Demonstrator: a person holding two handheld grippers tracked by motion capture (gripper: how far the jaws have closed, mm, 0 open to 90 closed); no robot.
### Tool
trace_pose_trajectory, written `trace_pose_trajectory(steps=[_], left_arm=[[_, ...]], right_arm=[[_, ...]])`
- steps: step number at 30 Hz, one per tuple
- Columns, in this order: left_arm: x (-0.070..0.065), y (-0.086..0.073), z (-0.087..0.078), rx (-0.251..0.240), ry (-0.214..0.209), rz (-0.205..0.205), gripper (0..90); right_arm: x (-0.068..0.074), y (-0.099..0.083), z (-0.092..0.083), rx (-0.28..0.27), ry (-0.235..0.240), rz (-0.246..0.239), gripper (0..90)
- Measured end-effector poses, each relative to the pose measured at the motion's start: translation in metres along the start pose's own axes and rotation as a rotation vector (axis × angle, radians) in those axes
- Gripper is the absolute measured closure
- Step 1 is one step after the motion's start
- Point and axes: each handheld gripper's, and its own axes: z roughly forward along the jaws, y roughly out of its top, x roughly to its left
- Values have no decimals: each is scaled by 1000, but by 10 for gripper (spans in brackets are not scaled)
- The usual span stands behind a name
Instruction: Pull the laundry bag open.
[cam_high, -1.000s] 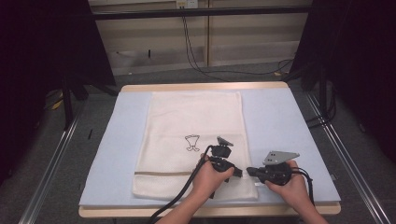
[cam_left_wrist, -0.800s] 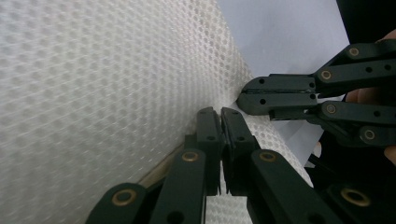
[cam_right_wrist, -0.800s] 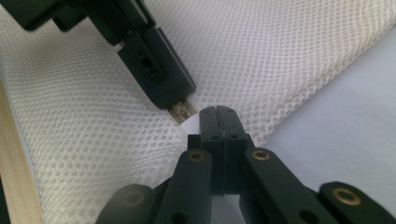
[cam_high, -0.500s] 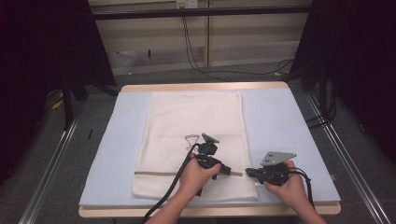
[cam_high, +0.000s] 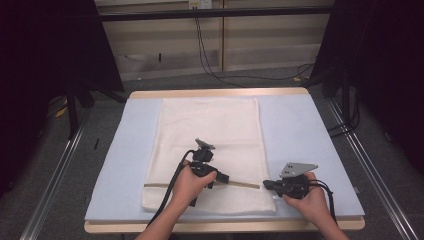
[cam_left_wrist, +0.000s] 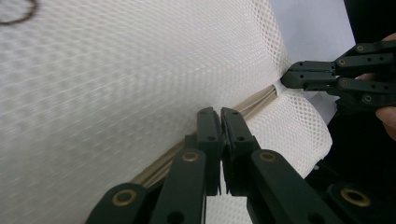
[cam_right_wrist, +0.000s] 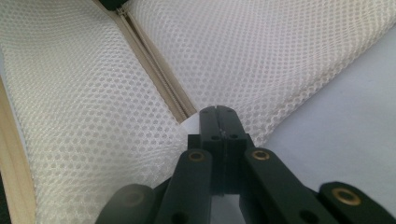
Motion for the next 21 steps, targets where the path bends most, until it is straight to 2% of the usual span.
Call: trace_pose_trajectory(steps=[2,3,4,5,6,7,9,10,12,15,17,19,20,21], left_arm=[[2,-2,-3,-4,-5,-9,873],[4,-2,-5,4,-8,0,872],[6,-3,-6,-13,-3,-17,873],[9,-4,-8,0,-3,3,873],[9,-5,-9,-1,-11,-7,873],[11,-6,-10,-6,1,-7,873],[13,-7,-12,-9,-19,-11,873],[13,-7,-13,-6,-11,-8,873],[14,-8,-14,-6,-20,-26,873],[17,-8,-16,-3,-4,-2,873],[18,-8,-19,-9,-14,-27,873],[21,-9,-22,-8,-14,-22,873],[22,-10,-24,-23,-9,-38,873],[25,-11,-26,-10,-5,-17,873]], right_arm=[[1,0,0,-1,-6,-1,900],[1,0,0,-1,-6,-1,900],[1,0,0,-1,-7,0,900],[1,0,0,-1,-7,0,900],[1,0,0,-2,-5,1,900],[1,0,0,-3,-3,1,900],[0,0,0,-3,-5,1,900],[0,0,0,-1,-4,3,900],[0,0,0,-1,-2,5,900],[0,-1,0,-5,-1,5,900],[1,-1,0,-5,-5,4,900],[0,0,0,-3,1,5,900],[0,0,0,-2,0,7,900],[0,0,0,-3,4,11,900]])
